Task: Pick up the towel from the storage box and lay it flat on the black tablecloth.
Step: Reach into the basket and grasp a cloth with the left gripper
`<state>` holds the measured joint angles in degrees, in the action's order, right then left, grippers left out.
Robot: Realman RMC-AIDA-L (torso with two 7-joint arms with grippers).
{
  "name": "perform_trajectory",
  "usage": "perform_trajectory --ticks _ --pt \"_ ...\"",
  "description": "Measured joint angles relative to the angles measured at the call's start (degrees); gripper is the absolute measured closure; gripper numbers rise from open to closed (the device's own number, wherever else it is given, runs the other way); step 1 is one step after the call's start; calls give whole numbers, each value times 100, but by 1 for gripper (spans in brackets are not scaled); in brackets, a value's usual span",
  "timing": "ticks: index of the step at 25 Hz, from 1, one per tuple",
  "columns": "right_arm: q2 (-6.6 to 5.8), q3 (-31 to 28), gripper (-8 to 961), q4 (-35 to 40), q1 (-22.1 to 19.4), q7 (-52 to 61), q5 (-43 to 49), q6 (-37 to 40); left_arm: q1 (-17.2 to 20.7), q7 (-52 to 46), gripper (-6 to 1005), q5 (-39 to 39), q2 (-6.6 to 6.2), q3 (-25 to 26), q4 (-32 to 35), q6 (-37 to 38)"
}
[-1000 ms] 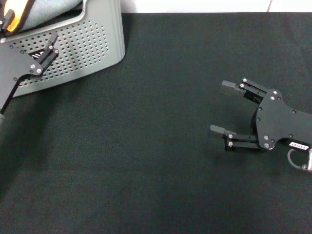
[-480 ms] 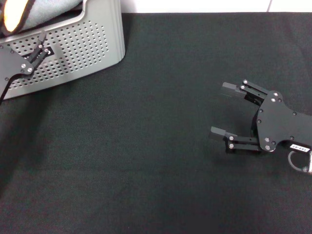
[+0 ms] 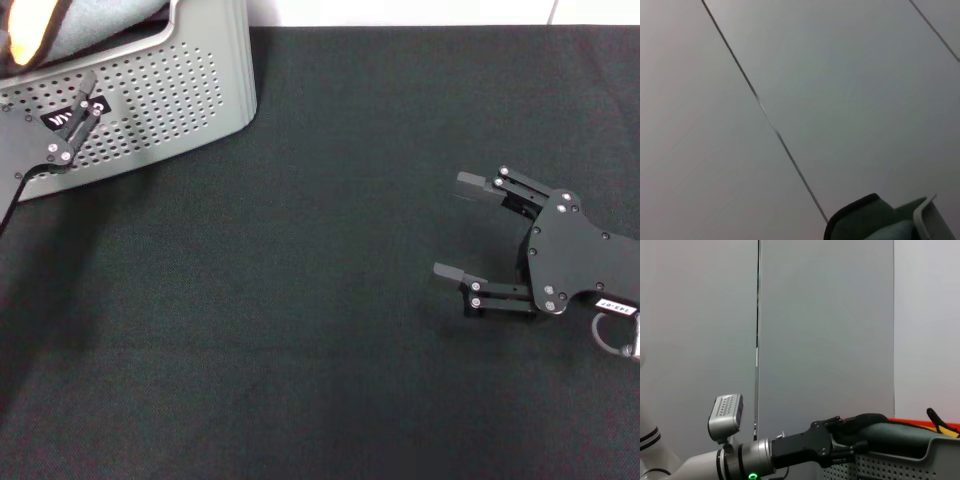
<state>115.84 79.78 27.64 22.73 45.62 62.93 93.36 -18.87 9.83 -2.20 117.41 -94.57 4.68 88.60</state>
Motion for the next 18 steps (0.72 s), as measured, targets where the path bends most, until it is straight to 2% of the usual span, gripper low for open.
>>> perform_trajectory --ticks 8,14,18 --pt "0 18 64 -4 2 0 0 19 -40 203 262 -109 21 21 7 -31" --pt "0 26 64 -11 3 0 0 19 -65 591 504 -193 23 25 6 -94" --pt "0 29 63 -4 3 0 0 18 -70 833 714 -199 61 63 0 -194"
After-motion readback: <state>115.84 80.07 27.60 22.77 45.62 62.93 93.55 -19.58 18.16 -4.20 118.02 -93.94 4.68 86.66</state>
